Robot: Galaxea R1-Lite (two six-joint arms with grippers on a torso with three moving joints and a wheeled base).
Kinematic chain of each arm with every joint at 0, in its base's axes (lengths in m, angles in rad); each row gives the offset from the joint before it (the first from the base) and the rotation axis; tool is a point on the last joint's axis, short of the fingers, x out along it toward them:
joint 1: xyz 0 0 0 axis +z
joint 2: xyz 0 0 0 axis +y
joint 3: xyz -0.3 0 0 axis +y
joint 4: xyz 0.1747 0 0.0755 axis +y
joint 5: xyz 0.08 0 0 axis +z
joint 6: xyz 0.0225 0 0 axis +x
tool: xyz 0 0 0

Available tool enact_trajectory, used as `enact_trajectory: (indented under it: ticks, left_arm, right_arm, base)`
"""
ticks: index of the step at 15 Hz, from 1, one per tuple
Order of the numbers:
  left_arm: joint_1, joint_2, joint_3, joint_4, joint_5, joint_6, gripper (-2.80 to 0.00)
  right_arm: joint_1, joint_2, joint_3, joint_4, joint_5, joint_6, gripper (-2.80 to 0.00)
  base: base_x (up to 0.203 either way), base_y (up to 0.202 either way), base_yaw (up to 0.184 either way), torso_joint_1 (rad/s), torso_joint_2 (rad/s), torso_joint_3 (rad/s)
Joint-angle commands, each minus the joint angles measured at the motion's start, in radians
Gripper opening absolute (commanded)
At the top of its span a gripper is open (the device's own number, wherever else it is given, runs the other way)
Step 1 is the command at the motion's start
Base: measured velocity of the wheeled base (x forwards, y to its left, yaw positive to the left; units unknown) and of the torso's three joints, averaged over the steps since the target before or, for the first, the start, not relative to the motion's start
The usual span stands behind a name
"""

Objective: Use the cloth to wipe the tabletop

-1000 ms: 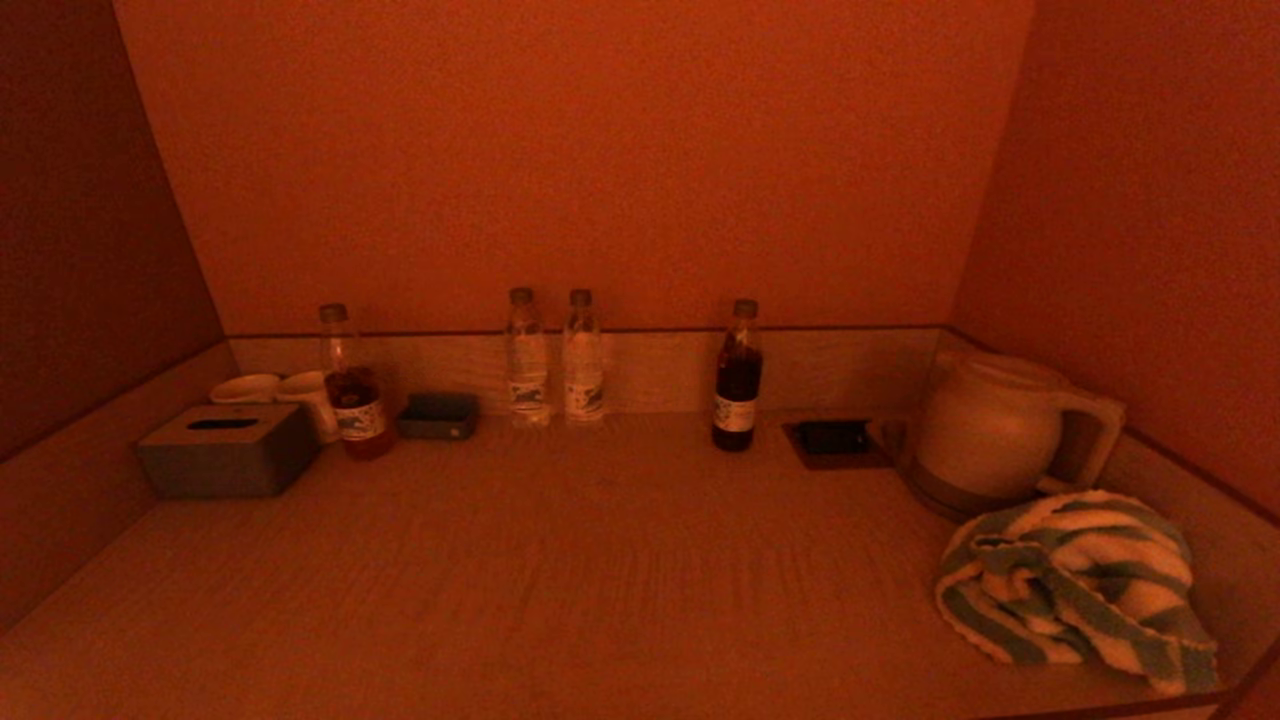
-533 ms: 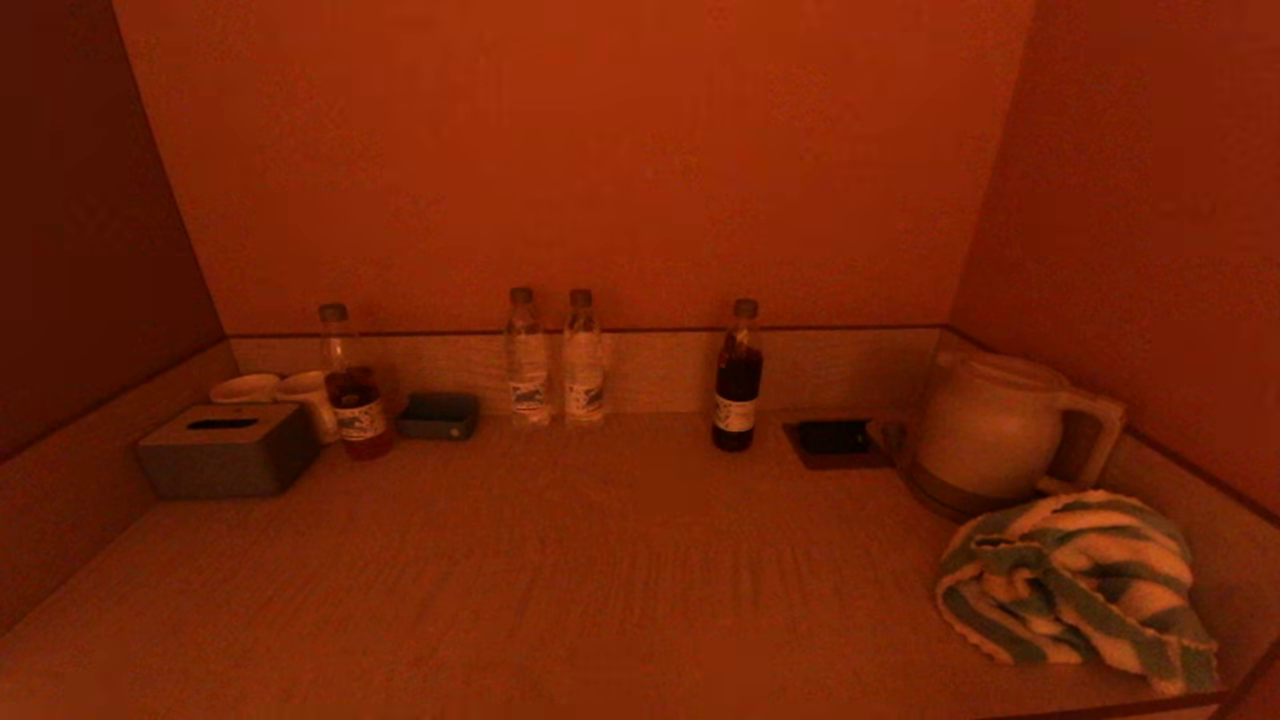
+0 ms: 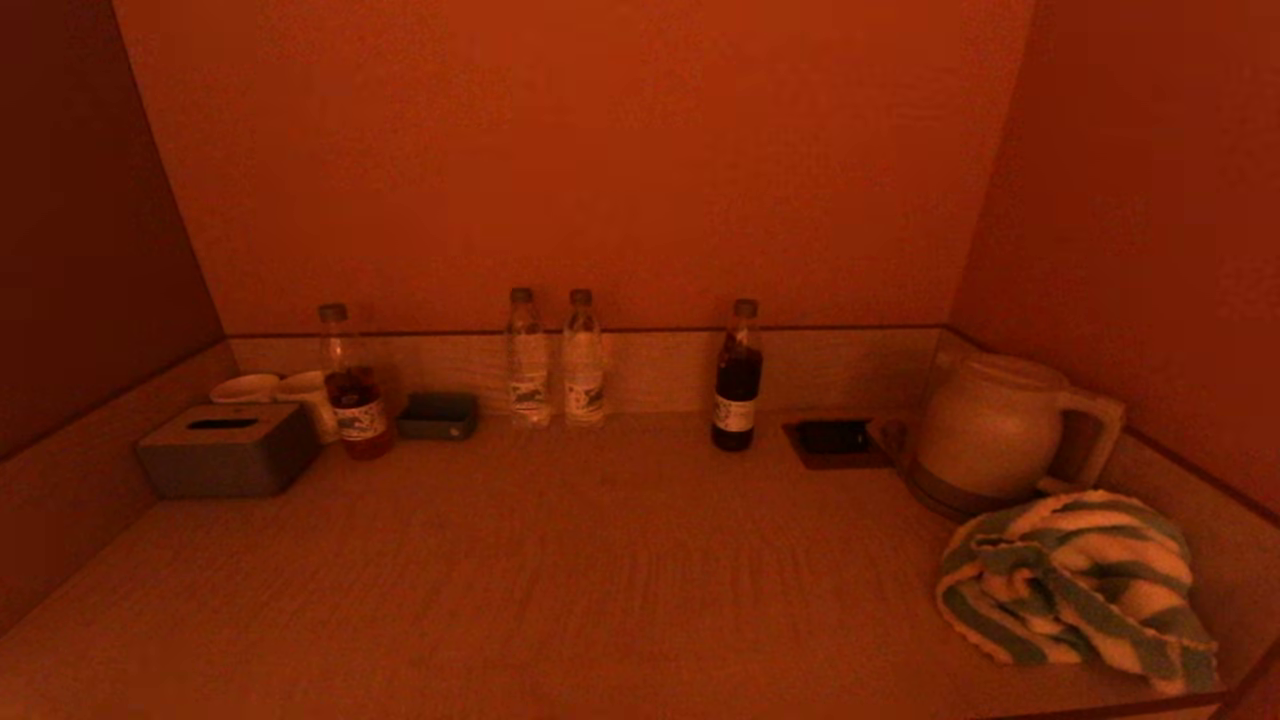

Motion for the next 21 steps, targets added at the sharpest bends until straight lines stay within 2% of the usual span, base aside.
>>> enact_trajectory:
  ticks: [1,7,21]
  left_arm:
    - [-0.001,0.0,0.0,0.0,-0.002,0.001,-2.8]
    - [0.001,0.0,0.0,0.0,0.0,0.001,-2.8]
    - [-0.001,0.0,0.0,0.0,0.0,0.001,-2.8]
  right_arm:
    - [0.0,0.0,0.001,0.003,0.008,0.001,-2.8]
    - [-0.001,0.0,0.004,0.0,-0.002,0.064,-2.8]
    - [0.0,0.0,0.004,0.0,0.0,0.067,-2.8]
  base:
    - [0.0,0.0,0.0,0.0,0.0,0.0]
    - [0.0,0.0,0.0,0.0,0.0,0.0]
    - [0.0,0.0,0.0,0.0,0.0,0.0]
